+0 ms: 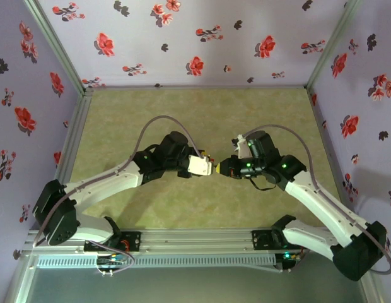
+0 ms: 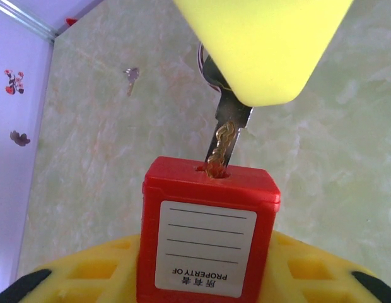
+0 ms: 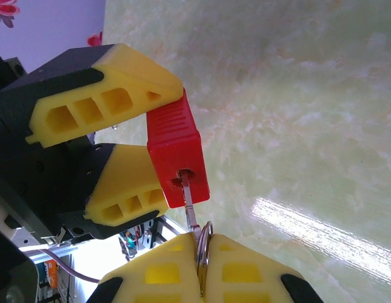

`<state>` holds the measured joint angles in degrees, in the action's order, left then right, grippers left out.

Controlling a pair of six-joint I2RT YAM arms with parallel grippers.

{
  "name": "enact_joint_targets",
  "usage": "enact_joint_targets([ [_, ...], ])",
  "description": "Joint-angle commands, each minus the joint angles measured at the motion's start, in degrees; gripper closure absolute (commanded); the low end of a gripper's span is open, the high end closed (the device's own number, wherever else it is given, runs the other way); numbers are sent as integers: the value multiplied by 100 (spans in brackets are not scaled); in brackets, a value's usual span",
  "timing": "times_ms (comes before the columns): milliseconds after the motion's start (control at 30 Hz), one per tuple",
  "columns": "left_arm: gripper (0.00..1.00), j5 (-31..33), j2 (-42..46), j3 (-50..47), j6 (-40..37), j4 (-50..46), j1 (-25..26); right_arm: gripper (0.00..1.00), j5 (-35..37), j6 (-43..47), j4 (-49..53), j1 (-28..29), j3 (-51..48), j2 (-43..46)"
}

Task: Unlock with the key

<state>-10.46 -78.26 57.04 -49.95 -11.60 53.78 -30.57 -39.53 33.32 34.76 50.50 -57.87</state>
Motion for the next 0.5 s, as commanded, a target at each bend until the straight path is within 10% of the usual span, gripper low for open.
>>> enact_joint_targets([
  [0, 97, -350, -32, 55, 9, 521, 355, 100, -52, 76, -193, -40, 12, -201],
  [467, 100, -854, -307, 566, 458, 535, 778, 100, 253, 903, 204, 4, 193, -505],
])
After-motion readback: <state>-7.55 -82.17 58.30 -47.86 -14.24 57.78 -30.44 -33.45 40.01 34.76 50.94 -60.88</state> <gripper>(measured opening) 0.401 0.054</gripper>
